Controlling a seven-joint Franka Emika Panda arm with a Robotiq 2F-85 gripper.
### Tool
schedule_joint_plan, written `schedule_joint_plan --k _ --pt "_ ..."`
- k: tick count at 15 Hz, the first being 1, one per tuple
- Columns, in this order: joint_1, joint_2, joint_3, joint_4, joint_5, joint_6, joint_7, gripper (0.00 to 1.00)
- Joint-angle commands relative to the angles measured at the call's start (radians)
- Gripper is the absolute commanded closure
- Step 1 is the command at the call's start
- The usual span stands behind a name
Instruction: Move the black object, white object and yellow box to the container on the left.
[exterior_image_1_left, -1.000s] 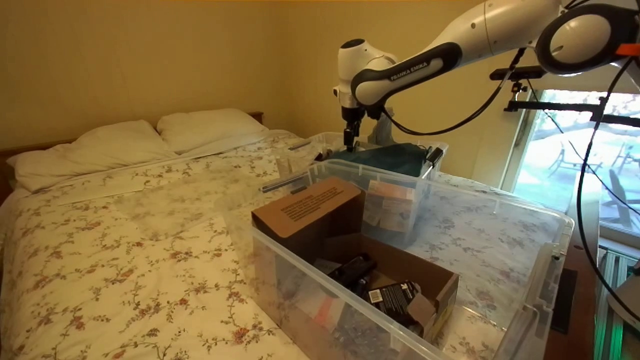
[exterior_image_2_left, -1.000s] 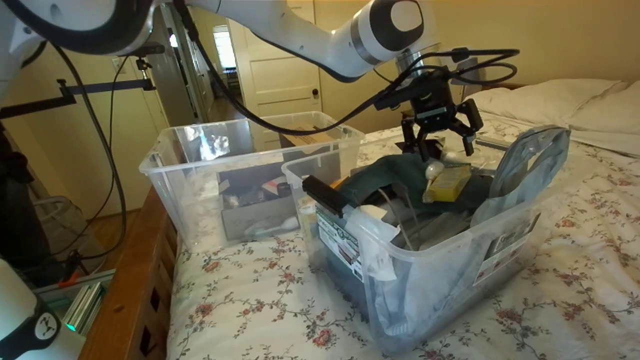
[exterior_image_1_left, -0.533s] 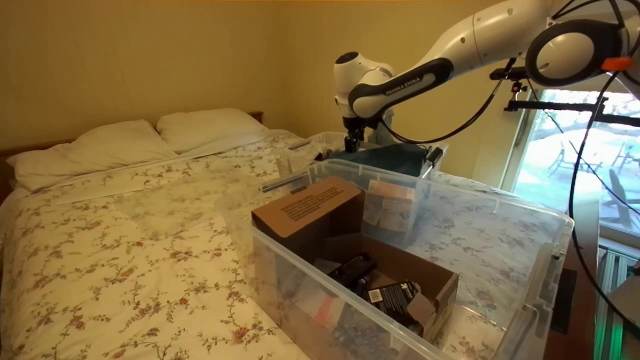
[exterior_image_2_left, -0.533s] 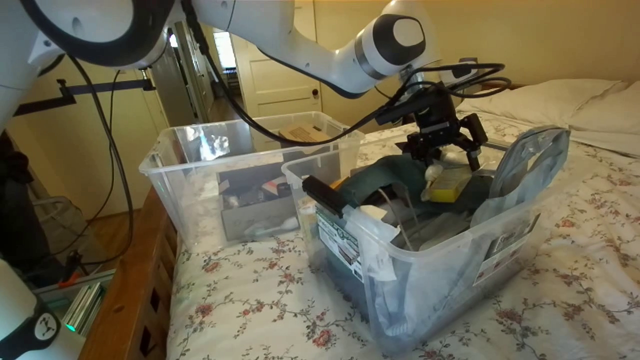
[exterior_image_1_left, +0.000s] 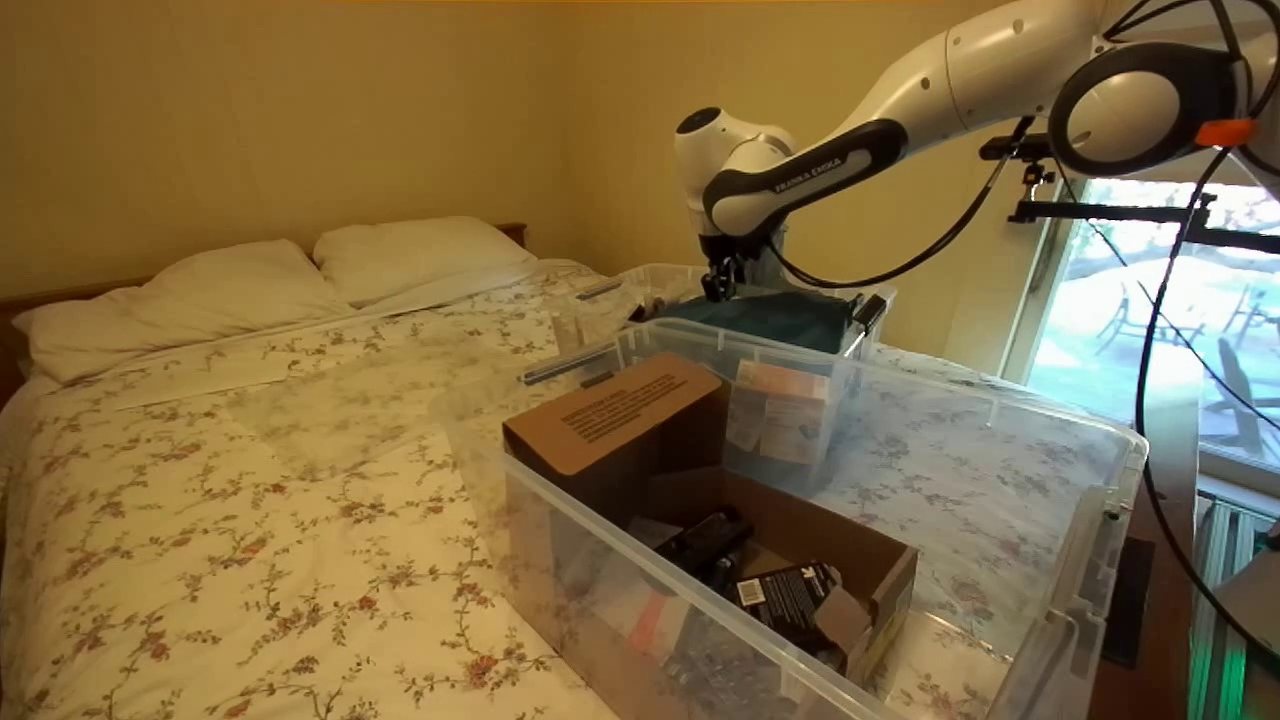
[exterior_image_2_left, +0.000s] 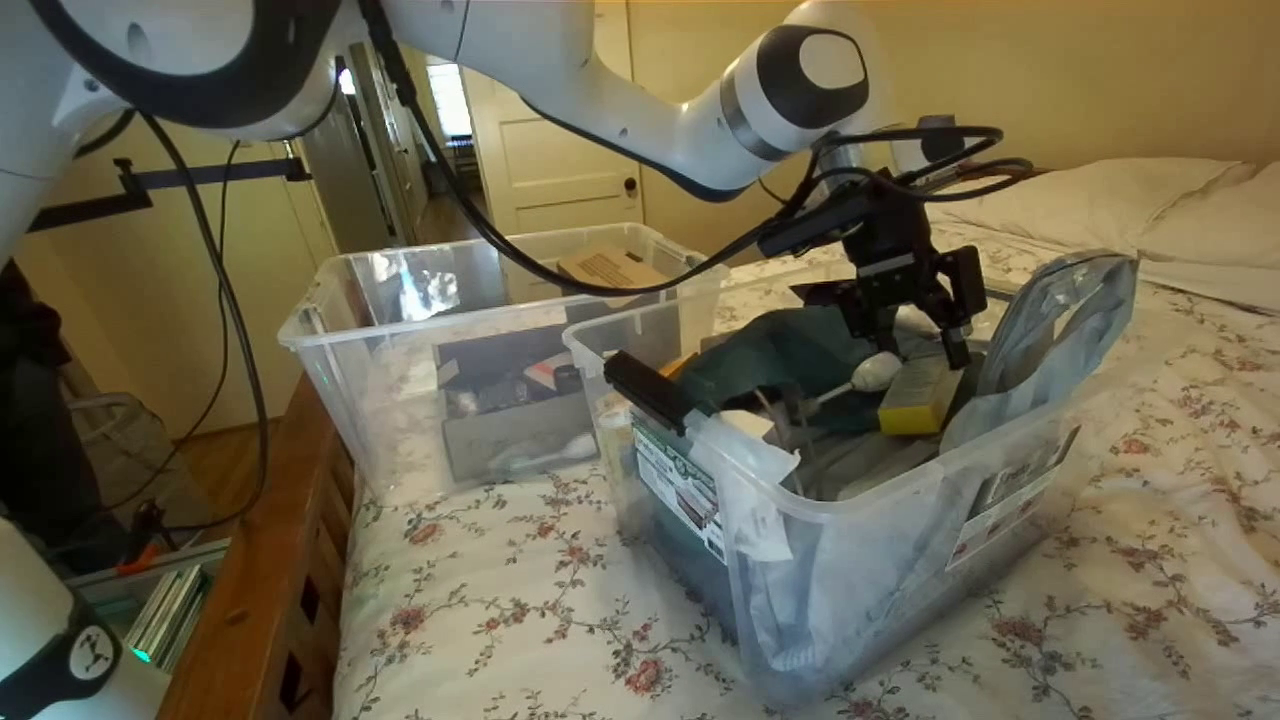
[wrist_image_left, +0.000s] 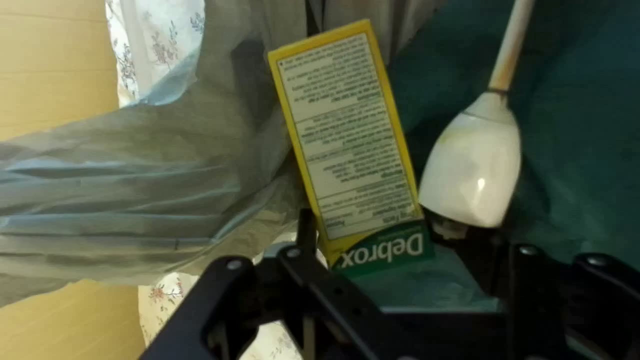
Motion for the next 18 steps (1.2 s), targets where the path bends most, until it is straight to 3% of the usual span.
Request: schedule_joint_plan --k 1,8,18 --pt "0.005 -0.020 -0.004 0.032 -0.002 -0.074 0.000 0.55" --pt "0.025 -0.284 0.030 -0.024 0.023 -0.070 -0.036 0.59" --pt "0.032 -0.533 0.292 -0.177 0.332 0.050 -0.186 0.59"
